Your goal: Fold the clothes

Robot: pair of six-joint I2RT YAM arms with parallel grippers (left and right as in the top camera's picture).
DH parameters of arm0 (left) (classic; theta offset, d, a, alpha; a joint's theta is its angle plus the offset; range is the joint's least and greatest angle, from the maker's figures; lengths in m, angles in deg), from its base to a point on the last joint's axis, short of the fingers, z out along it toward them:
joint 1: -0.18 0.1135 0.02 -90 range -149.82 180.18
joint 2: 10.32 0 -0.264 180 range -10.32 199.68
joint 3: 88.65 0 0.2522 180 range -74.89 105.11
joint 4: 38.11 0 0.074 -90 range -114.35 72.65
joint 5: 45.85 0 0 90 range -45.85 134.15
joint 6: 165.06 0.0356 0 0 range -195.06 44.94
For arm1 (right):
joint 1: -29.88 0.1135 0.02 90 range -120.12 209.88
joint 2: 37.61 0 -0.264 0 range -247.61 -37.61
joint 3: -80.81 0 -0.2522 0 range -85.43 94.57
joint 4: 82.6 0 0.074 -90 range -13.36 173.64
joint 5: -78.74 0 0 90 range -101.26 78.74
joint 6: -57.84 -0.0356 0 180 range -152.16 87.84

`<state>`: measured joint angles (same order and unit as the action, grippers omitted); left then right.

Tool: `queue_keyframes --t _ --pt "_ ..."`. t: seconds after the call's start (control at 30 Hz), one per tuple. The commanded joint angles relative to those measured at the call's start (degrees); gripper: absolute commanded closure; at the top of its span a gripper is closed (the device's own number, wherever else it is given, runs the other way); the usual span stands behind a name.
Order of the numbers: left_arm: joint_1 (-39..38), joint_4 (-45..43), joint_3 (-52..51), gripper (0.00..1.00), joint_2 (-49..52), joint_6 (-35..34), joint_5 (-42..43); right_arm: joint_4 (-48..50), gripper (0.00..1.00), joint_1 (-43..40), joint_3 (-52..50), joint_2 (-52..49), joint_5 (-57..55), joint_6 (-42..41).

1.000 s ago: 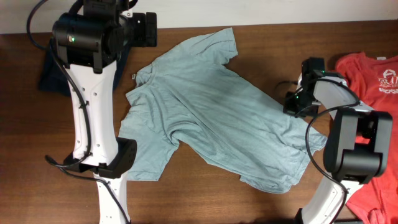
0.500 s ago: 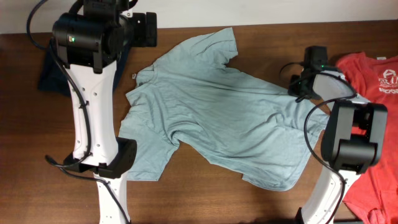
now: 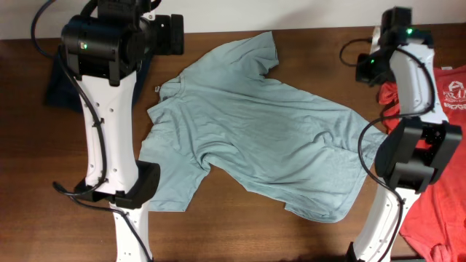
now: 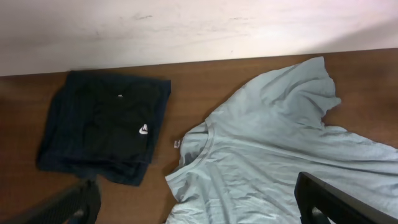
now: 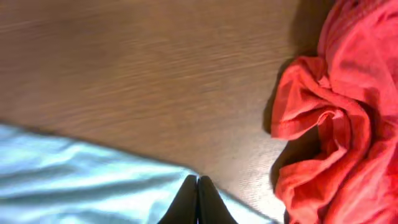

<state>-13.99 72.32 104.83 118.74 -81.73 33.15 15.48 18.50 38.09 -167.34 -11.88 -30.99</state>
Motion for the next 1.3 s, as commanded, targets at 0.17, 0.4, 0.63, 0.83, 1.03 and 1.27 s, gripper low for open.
queue_keyframes --t 0.17,0.4,0.63,0.83,1.03,1.27 --pt "-0.02 0.02 -0.11 0.01 0.20 0.26 -0.61 -6.71 0.96 0.11 0.79 0.46 12.55 4.42" --pt "-0.02 0.02 -0.11 0.01 0.20 0.26 -0.61 -6.67 0.96 1.64 -0.31 0.00 13.94 3.96" --pt "-0.02 0.02 -0.11 0.01 0.20 0.26 -0.61 -5.09 0.87 3.89 -0.48 -0.24 10.84 3.65" --pt "-0.02 0.02 -0.11 0.01 0.20 0.26 -0.61 -10.23 0.86 2.89 -0.46 -0.17 8.98 0.28" --pt "-0.02 0.02 -0.11 0.01 0.20 0.26 -0.63 -17.92 0.88 1.97 -0.46 -0.17 9.01 -0.20" --pt "-0.02 0.02 -0.11 0.01 0.20 0.26 -0.61 -23.80 0.96 1.92 -0.46 -0.17 9.03 -2.10"
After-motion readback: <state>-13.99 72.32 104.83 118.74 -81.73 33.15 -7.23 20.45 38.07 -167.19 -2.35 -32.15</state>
